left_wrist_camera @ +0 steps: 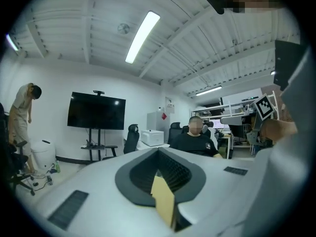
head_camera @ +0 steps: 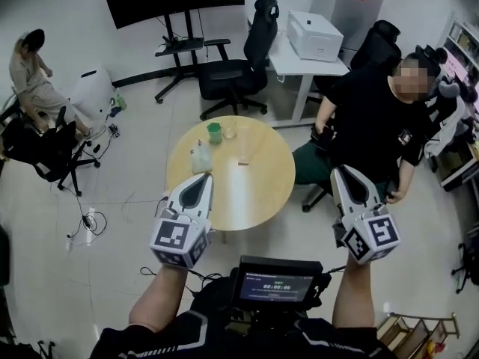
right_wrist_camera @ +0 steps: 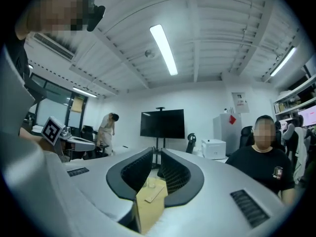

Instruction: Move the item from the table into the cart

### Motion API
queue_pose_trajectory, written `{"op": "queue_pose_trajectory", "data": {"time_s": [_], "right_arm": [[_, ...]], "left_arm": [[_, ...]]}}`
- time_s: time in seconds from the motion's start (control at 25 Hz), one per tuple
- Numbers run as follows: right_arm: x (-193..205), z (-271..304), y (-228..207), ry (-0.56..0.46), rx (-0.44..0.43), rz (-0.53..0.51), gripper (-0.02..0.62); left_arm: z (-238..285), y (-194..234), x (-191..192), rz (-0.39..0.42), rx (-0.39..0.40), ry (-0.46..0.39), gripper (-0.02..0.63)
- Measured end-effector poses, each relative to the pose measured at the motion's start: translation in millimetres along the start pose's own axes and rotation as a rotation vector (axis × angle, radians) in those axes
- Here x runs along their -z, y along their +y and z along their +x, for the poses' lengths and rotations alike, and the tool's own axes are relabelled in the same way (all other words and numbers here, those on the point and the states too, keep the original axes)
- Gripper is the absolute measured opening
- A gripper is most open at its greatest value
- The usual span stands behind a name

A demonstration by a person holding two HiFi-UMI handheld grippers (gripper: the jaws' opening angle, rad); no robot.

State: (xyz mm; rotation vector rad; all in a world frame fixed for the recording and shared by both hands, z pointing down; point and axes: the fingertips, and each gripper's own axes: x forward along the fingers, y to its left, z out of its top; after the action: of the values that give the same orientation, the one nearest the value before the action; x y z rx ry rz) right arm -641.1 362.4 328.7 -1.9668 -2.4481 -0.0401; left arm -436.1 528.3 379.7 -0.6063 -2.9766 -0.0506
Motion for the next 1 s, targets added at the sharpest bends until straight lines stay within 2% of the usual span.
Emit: {"op": "queue_pose_trajectory", "data": {"time_s": [0.08, 0.12, 0.32, 0.6, 0.68, 0.84, 1.0], "right_arm": [[7.1, 50.9, 7.2, 0.019, -0.043, 0.010, 0.075], [10.2, 75.8, 10.0, 0.034, -0.066, 0.013, 0.118], [24.0, 182.1, -4.8, 0.077, -0.157, 0.021, 0.121], [56.4, 298.7, -43.3, 0.148, -0.268, 0.044, 0.122], [64.6, 332.5, -44.1, 0.164, -0.286, 0.056, 0.178], [96.5, 393.6, -36.1, 0.226, -0.297, 0.072, 0.178], [130.6, 456.9, -19.4, 0.291, -0.259, 0.072, 0.178]], "left_arm": [[15.8, 34.5, 2.4, 0.000, -0.027, 0.008, 0.006], [24.4, 50.9, 2.2, -0.002, -0.042, 0.013, 0.008], [79.6, 109.1, 0.3, -0.013, -0.124, 0.034, 0.008], [153.6, 152.4, -3.2, -0.012, -0.229, 0.061, 0.009], [169.1, 171.5, 1.0, -0.018, -0.246, 0.076, 0.009], [196.7, 213.9, 30.3, -0.072, -0.267, 0.130, 0.009], [212.7, 271.6, 60.3, -0.097, -0.274, 0.154, 0.011]]}}
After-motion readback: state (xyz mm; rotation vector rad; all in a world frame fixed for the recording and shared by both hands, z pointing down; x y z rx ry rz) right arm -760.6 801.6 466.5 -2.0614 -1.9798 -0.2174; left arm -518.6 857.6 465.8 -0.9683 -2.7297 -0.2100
